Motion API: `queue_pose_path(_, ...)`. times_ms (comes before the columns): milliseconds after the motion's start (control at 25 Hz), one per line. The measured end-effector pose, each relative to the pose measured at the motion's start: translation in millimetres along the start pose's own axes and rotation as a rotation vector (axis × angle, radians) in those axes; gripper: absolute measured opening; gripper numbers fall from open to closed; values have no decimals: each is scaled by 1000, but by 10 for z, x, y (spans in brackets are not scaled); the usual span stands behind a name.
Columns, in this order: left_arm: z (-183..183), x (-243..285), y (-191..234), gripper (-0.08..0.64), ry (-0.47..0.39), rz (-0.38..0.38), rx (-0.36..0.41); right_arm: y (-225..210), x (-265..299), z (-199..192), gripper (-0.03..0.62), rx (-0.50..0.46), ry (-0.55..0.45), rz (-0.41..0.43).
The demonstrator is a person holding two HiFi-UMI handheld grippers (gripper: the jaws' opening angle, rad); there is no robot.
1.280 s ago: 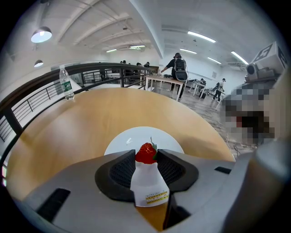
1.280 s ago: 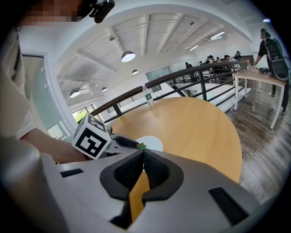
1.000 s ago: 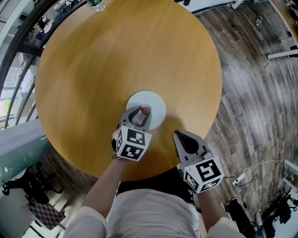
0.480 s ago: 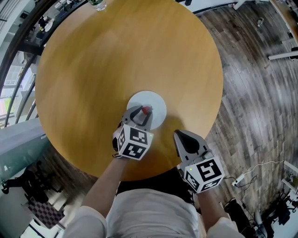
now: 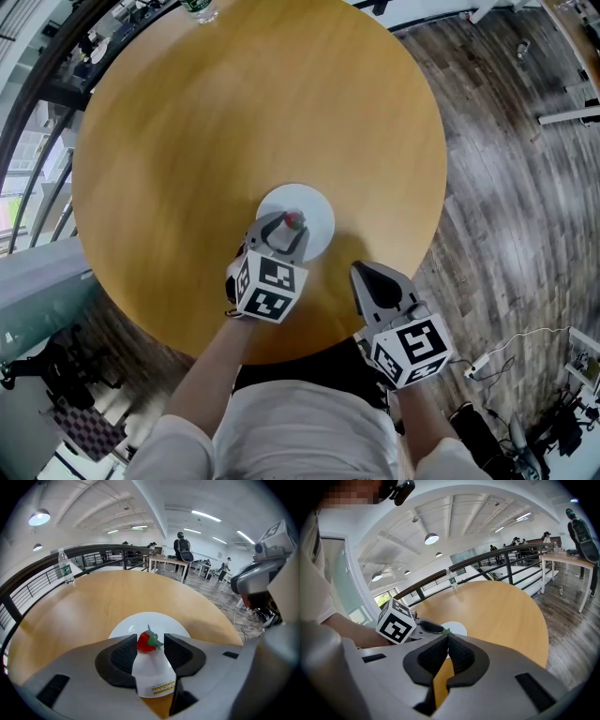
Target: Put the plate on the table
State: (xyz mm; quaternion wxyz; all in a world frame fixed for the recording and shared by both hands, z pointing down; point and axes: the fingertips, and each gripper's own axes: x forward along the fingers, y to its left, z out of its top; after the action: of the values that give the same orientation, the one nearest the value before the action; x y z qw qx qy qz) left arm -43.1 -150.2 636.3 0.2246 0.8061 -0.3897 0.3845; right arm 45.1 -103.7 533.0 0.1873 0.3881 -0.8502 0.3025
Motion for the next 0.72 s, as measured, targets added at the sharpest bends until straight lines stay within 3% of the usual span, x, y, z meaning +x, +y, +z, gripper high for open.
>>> queue_pose_path(320, 228, -399, -38, 189, -78, 11, -17, 145, -141, 134, 25, -34, -27, 3)
queue_pose_path(600, 438, -1148, -167, 175, -187, 32, 26, 398, -399, 302, 25, -79, -69, 6)
queue_pose_path(720, 526, -1515, -228, 136, -245, 22, -9, 539, -528, 395, 25, -107, -83, 9)
